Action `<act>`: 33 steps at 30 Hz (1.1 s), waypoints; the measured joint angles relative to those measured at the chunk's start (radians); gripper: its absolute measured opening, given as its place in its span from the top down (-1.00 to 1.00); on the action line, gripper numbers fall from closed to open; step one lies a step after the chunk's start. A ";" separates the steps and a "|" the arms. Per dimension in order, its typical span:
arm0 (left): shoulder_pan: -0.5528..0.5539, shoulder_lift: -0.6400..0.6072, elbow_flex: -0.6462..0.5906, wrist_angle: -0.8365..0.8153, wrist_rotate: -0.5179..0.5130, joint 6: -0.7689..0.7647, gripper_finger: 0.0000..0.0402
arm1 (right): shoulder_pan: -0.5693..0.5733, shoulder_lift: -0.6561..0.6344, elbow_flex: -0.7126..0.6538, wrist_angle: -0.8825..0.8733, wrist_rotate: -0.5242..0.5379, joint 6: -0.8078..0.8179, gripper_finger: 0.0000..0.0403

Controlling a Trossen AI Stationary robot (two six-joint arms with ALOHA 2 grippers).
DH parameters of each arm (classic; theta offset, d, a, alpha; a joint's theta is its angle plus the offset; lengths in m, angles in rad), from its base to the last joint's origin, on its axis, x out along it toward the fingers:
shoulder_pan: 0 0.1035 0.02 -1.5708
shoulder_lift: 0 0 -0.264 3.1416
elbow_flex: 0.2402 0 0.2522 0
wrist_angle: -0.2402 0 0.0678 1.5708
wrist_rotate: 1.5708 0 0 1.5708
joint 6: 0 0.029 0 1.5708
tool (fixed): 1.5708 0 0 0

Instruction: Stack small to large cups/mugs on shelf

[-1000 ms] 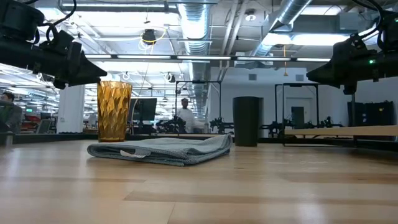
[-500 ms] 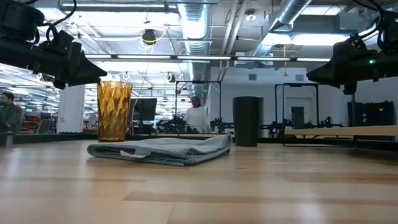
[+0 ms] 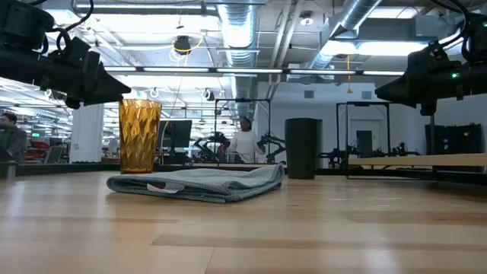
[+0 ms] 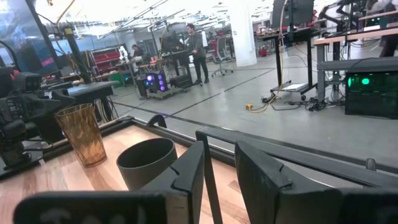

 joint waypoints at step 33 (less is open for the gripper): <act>-0.001 0.000 0.072 0.140 -0.133 0.057 -0.20 | 0.000 0.000 0.000 0.001 0.000 0.000 0.44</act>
